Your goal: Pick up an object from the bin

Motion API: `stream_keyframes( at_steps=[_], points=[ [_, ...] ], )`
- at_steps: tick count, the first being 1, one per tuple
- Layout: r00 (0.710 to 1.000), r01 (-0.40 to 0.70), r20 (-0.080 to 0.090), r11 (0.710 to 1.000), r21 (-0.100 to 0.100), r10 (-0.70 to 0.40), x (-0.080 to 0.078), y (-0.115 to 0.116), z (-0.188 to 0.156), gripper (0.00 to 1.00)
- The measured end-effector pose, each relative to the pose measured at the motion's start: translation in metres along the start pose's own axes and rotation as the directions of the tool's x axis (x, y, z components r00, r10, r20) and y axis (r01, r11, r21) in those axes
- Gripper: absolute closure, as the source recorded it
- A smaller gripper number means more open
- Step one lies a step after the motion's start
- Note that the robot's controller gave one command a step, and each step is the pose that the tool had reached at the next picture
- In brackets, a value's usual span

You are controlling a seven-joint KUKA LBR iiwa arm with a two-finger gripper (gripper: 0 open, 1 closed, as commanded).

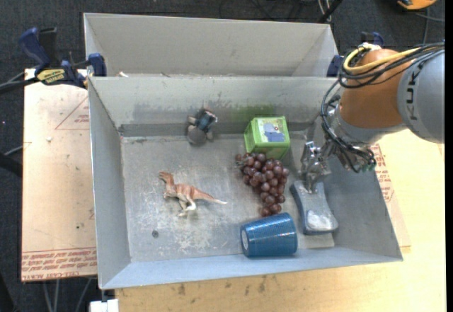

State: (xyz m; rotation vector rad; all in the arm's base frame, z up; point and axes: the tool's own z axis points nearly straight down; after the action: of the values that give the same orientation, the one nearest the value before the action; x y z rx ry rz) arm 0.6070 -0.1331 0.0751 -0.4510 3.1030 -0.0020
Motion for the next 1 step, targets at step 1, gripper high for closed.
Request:
stream_keyframes(
  at_steps=[1],
  points=[
    [1.0,-0.001,0.0,1.0,0.0,0.001,0.0003,0.0004,-0.0008,1.0]
  ],
)
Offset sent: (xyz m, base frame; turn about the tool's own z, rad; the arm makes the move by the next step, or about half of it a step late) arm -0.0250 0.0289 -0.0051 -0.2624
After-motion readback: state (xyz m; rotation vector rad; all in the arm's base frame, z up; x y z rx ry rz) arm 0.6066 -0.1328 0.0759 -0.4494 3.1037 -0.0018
